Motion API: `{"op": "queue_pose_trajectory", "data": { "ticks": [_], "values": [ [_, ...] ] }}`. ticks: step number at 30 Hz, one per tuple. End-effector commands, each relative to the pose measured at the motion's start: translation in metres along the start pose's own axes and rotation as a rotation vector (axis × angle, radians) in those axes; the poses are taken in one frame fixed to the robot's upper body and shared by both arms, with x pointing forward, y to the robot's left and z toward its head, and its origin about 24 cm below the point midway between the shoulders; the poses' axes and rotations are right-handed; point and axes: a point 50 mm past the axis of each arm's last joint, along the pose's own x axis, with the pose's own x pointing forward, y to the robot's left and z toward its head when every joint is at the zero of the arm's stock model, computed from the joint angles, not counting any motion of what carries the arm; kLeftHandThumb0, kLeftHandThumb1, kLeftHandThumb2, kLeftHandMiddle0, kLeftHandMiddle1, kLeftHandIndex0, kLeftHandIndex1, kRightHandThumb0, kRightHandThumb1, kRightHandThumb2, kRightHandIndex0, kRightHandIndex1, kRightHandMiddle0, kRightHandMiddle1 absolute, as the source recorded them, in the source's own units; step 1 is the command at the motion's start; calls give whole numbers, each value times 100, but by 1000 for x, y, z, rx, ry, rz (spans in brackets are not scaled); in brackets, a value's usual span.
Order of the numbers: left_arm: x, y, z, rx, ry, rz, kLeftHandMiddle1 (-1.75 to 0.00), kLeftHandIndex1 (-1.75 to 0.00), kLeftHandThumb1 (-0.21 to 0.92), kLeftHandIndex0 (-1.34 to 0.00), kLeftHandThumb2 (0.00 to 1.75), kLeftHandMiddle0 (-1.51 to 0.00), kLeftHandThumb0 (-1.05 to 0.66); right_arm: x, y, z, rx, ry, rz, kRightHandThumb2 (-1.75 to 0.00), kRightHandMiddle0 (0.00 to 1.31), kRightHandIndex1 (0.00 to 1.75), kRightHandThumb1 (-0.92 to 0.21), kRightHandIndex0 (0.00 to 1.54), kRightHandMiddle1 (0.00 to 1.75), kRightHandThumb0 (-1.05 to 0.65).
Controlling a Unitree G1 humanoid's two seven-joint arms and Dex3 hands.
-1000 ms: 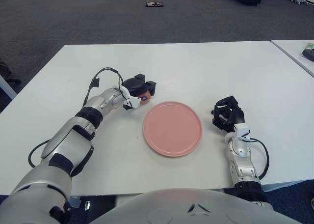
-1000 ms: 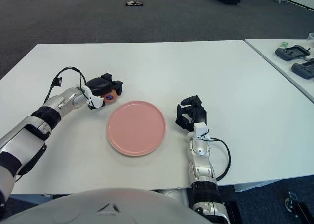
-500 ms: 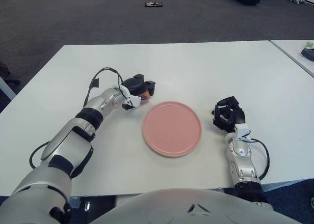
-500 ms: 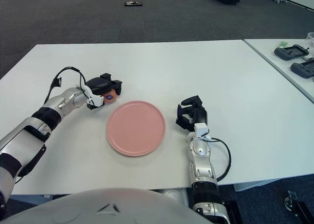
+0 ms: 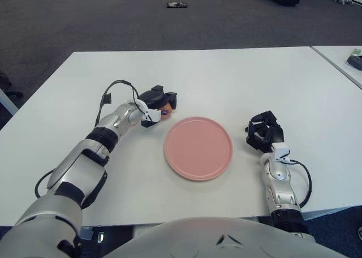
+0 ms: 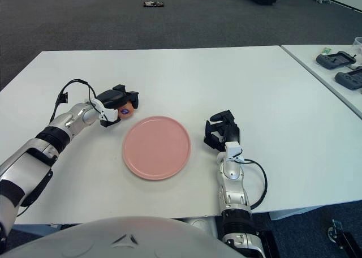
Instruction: Put the apple into the plate.
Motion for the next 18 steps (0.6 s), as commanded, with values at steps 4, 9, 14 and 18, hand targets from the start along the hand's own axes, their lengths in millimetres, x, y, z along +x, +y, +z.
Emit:
{"op": "queue_pose_trajectory", "data": {
  "ticks": [4,9,14,18],
  "values": [
    [-8,0,-7,-176,17,26,-158,-175,-11,-70,174,-99,0,-1,-2,-1,4,7,-12,-107,44,145,-52,58,175,-41],
    [-13,14,-13,-319,8,118,-159,-175,-11,-70,175,-98,0,-1,-2,-2,-4,11,-9,-106,44,145,-53,57,175,-41],
    [-17,22,-16,-472,-13,215,-159,-175,-11,-70,175,-98,0,-1,-2,-2,-6,10,-3,-105,44,145,-53,58,175,-41],
    [-23,30,-15,-533,-47,288,-160,-175,-11,-70,175,-98,0,0,-1,-2,-7,8,-4,-105,44,145,-53,59,175,-41]
  ]
}}
